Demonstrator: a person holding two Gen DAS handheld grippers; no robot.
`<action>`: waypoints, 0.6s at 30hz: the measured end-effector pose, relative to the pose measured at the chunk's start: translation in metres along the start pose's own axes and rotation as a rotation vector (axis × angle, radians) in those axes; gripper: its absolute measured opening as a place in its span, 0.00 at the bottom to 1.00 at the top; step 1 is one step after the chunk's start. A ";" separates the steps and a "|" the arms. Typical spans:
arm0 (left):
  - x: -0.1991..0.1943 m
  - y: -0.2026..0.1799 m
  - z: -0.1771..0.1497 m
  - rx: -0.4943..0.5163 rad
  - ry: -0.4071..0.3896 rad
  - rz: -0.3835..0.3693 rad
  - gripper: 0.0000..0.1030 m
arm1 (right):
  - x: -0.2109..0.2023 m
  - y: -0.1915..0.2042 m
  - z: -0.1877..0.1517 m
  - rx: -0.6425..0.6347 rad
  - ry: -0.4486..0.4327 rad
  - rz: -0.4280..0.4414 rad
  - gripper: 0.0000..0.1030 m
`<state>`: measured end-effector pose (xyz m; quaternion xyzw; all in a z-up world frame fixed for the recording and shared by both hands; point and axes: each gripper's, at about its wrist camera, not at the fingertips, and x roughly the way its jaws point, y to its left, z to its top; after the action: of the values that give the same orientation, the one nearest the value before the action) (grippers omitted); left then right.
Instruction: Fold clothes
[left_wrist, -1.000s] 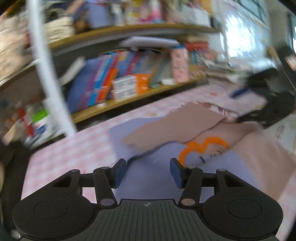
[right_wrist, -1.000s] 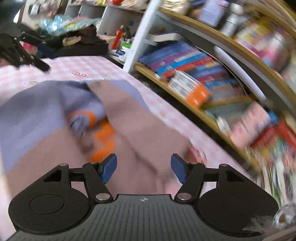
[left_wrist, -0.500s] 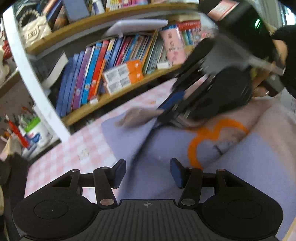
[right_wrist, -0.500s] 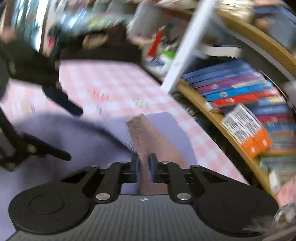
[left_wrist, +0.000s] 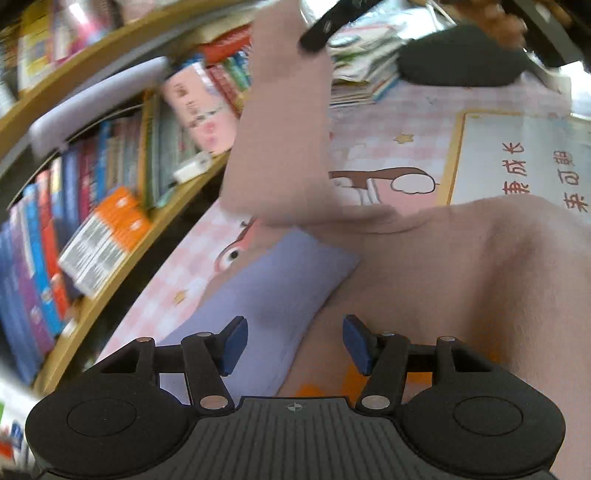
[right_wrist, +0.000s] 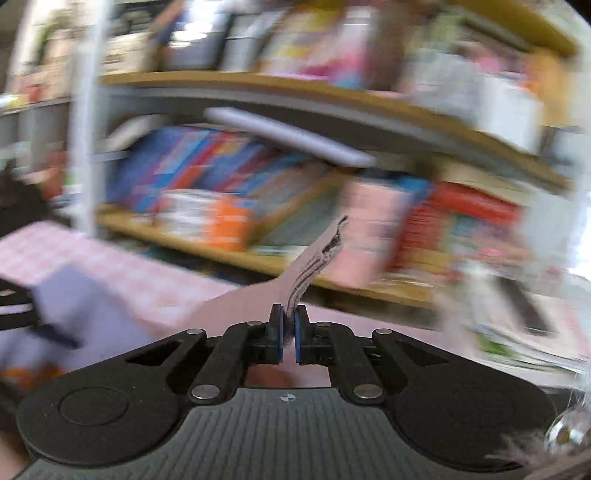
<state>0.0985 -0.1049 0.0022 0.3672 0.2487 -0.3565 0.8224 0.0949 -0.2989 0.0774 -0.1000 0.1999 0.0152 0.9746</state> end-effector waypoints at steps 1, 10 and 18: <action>0.005 -0.002 0.004 0.002 -0.001 -0.005 0.57 | -0.003 -0.014 -0.004 0.007 -0.003 -0.058 0.05; 0.038 -0.018 0.033 0.036 -0.007 -0.020 0.55 | 0.012 -0.080 -0.047 0.032 0.069 -0.241 0.05; 0.023 0.014 0.029 -0.079 -0.073 0.030 0.07 | 0.023 -0.090 -0.080 0.108 0.115 -0.259 0.05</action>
<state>0.1281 -0.1301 0.0105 0.3249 0.2267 -0.3475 0.8499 0.0914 -0.4035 0.0132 -0.0733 0.2414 -0.1272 0.9592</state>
